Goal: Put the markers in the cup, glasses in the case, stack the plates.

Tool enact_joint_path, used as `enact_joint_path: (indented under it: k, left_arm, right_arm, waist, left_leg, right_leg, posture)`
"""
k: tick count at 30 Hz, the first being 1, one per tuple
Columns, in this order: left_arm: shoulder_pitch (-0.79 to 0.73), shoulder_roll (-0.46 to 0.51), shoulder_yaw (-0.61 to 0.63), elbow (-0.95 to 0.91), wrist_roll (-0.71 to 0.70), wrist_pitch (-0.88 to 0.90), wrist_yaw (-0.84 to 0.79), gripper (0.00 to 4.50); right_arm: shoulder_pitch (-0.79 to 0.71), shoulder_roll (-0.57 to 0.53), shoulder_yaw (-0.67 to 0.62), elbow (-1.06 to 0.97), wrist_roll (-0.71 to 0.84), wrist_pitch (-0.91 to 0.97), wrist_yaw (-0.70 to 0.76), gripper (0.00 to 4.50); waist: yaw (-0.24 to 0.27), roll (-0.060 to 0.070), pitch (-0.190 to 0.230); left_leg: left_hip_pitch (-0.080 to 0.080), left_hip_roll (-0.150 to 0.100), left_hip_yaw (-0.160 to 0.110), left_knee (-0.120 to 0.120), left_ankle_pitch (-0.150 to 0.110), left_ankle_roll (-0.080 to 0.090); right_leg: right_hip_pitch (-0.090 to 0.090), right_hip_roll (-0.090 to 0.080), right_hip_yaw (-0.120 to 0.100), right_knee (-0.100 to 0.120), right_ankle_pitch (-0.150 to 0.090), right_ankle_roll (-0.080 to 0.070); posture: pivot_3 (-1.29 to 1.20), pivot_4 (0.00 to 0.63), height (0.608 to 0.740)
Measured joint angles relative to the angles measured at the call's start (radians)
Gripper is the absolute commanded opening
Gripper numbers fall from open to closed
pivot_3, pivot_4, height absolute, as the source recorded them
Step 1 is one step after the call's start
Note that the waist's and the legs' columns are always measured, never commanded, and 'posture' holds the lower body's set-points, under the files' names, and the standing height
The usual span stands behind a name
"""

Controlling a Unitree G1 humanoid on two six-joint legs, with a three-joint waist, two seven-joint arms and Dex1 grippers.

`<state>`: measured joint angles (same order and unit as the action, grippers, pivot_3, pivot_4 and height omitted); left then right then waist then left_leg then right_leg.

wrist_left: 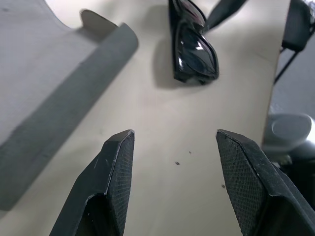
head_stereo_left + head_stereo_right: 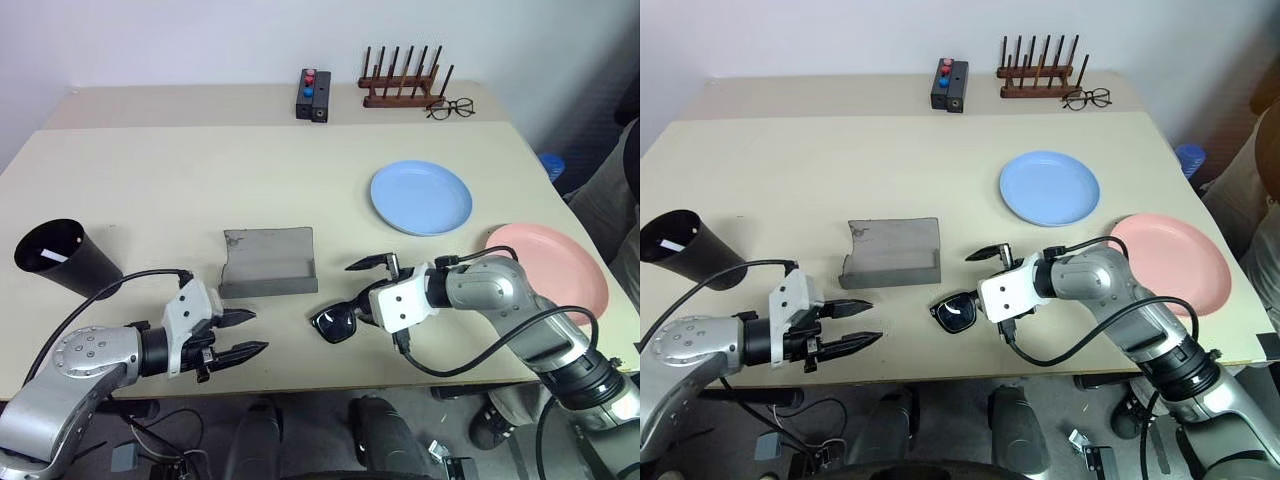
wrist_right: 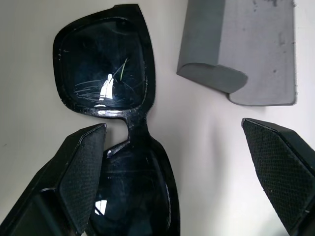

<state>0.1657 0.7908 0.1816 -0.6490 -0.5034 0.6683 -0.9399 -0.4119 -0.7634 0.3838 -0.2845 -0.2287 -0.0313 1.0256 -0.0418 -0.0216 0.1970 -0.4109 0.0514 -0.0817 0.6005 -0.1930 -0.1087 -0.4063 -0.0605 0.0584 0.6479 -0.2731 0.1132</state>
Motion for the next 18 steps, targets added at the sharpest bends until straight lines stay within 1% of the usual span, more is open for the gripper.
enact_joint_path:
  k: [2,4,5,14,15,16,18]
  left_arm:
    - [-0.001,0.0,0.001,0.012,0.0,-0.005,0.01,2.74]
    - [-0.003,-0.001,0.001,0.02,-0.001,-0.007,0.018,2.74]
    - [-0.006,-0.002,0.001,0.022,-0.002,-0.007,0.023,2.74]
    - [-0.031,-0.011,-0.001,0.042,-0.012,-0.007,0.053,2.74]
    - [-0.033,-0.014,-0.001,0.042,-0.013,-0.007,0.056,2.74]
    - [-0.035,-0.018,-0.001,0.043,-0.017,-0.007,0.059,2.74]
    - [-0.039,-0.018,-0.001,0.044,-0.024,-0.007,0.065,2.74]
  right_arm:
    - [0.007,0.0,0.003,0.006,-0.018,-0.007,-0.002,3.94]
    - [0.012,0.0,0.004,0.012,-0.031,-0.014,-0.006,3.24]
    - [0.015,0.0,0.004,0.015,-0.037,-0.018,-0.01,2.65]
    - [0.018,0.009,0.004,0.025,-0.071,-0.039,-0.037,2.65]
    - [0.018,0.011,0.004,0.026,-0.073,-0.041,-0.039,2.09]
    - [0.018,0.013,0.004,0.029,-0.076,-0.043,-0.04,1.83]
    - [0.02,0.017,0.006,0.037,-0.083,-0.047,-0.043,0.82]
  waist:
    - [0.0,0.0,0.0]
    - [-0.001,0.0,0.0]
    - [-0.001,0.0,0.0]
    - [-0.001,0.0,0.0]
    - [-0.001,0.0,0.0]
    - [-0.001,0.0,0.0]
    - [-0.001,0.0,0.0]
  left_leg:
    - [0.0,0.0,0.0,0.0,0.0,0.0]
    - [0.0,0.0,0.0,0.0,0.0,0.0]
    - [0.0,0.0,0.0,0.0,0.0,0.0]
    - [0.0,0.0,0.0,0.0,0.0,0.0]
    - [0.0,0.0,0.0,0.0,0.0,0.0]
    - [0.0,0.0,0.0,0.0,0.0,0.0]
    - [0.0,0.0,0.0,0.0,0.0,0.0]
  right_leg:
    - [0.0,0.0,0.0,0.0,0.0,0.0]
    - [0.0,0.0,0.0,0.0,0.0,0.0]
    - [0.0,0.0,0.0,0.0,0.0,0.0]
    - [0.0,0.0,0.0,0.0,0.0,0.0]
    - [0.0,0.0,0.0,0.0,0.0,0.0]
    - [0.0,0.0,0.0,0.0,0.0,0.0]
    - [0.0,0.0,0.0,0.0,0.0,0.0]
  posture:
    - [0.0,0.15,0.74]
    - [0.0,0.15,0.74]
    - [0.0,0.15,0.74]
    - [0.0,0.15,0.74]
    - [0.0,0.15,0.74]
    - [0.0,0.15,0.74]
    - [0.0,0.15,0.74]
